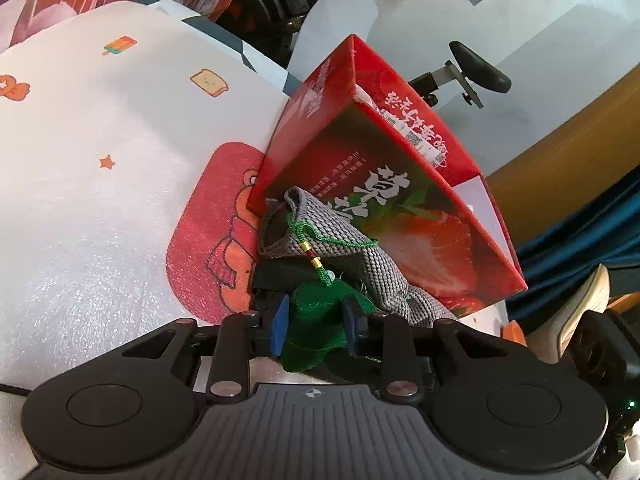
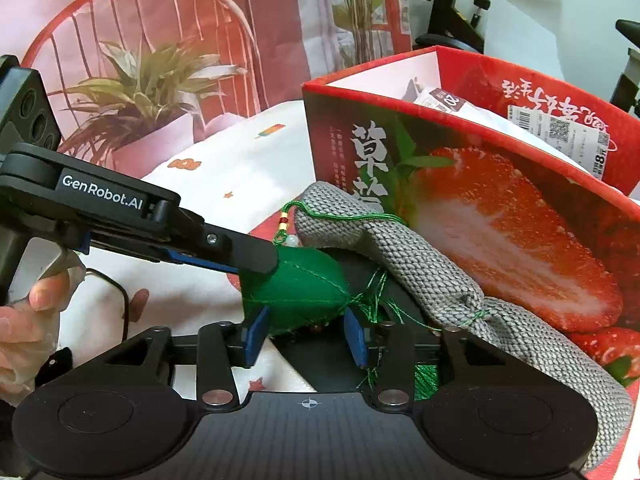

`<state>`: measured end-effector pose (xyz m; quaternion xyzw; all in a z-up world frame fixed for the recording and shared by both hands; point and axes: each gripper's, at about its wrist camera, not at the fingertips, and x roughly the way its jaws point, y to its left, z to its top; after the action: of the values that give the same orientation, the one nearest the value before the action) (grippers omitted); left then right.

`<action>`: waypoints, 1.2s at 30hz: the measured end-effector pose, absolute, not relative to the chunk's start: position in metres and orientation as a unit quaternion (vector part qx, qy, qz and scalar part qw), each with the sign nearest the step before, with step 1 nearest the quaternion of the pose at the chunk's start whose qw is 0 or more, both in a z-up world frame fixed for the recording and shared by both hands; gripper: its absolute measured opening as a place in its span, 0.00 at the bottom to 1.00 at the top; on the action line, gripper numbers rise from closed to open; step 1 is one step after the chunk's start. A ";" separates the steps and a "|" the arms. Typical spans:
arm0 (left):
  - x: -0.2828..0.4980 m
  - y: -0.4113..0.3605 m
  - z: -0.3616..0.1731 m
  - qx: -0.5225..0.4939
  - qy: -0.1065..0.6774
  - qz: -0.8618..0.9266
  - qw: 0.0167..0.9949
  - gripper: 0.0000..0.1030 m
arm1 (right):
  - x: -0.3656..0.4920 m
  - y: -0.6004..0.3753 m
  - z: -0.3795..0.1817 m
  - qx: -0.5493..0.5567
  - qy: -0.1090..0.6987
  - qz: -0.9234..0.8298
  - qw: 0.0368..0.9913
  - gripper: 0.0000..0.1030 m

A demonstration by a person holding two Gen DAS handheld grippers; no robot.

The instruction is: Organize soft objects

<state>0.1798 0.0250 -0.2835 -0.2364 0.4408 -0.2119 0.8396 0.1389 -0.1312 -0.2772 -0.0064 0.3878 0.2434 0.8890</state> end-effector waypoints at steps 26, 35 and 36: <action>0.176 -0.014 -0.256 -0.145 0.423 -0.248 0.859 0.30 | 0.131 -0.146 -0.263 0.003 0.339 0.221 0.915 0.57; 0.168 -0.016 -0.202 -0.159 0.354 -0.280 0.878 0.30 | 0.126 -0.162 -0.206 -0.013 0.263 0.228 0.937 0.57; 0.168 -0.016 -0.196 -0.158 0.347 -0.284 0.880 0.30 | 0.127 -0.163 -0.197 -0.017 0.253 0.230 0.940 0.57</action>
<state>0.1677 -0.0160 -0.1957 -0.1579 0.3472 -0.2844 0.8796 0.1270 -0.1634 -0.1975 -0.0171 0.2532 0.2295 0.9396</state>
